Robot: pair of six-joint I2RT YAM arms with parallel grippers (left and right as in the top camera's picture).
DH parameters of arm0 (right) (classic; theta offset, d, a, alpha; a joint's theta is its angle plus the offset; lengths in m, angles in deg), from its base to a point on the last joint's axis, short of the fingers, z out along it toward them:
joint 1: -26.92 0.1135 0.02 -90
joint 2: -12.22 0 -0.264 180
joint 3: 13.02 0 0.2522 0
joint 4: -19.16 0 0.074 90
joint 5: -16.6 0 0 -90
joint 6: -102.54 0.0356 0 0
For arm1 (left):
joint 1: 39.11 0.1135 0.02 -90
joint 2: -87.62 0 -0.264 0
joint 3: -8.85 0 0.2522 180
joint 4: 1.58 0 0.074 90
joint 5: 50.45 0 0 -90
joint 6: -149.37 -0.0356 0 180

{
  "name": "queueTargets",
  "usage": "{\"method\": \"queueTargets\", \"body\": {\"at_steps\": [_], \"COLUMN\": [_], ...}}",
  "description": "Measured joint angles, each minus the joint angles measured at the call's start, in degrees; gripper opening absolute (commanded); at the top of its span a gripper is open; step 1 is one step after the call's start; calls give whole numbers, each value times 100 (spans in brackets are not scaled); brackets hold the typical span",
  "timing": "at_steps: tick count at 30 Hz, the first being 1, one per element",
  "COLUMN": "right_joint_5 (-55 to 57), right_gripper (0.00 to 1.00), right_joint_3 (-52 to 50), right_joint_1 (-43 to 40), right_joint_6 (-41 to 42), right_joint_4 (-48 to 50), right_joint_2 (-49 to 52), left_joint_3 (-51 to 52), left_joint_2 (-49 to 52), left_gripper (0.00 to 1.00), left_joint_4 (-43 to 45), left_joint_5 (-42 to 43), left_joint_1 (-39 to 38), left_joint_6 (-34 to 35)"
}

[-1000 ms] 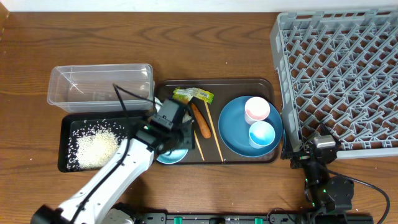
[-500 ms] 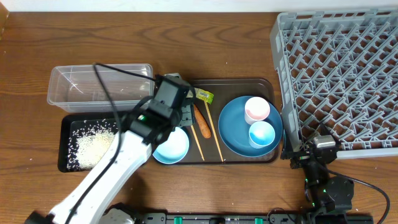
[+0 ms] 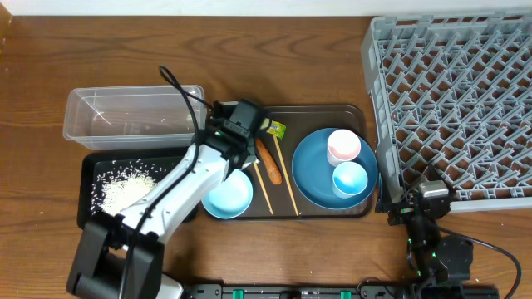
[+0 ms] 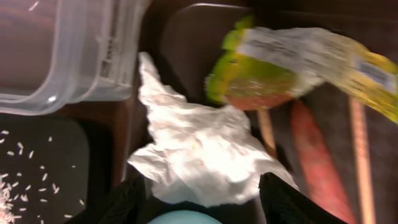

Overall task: Sort waste into correct bins and load items into the dishwasher rack
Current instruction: 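Grasp the white tissue with the left gripper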

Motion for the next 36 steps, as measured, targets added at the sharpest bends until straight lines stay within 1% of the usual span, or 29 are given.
{"method": "queueTargets", "body": {"at_steps": [7, 13, 33, 34, 36], "right_joint_5": [0, 0, 0, 0, 0], "right_gripper": [99, 99, 99, 99, 99], "right_joint_3": [0, 0, 0, 0, 0], "right_joint_1": [0, 0, 0, 0, 0], "right_joint_6": [0, 0, 0, 0, 0], "right_joint_4": [0, 0, 0, 0, 2], "right_joint_2": [0, 0, 0, 0, 0], "left_joint_3": [0, 0, 7, 7, 9], "left_joint_2": [310, 573, 835, 879, 981], "left_gripper": [63, 63, 62, 62, 51], "left_joint_4": [131, 136, 190, 190, 190], "left_joint_5": [262, 369, 431, 431, 431], "left_joint_1": [247, 251, 251, 251, 251], "left_joint_6": [149, 282, 389, 389, 400]}}
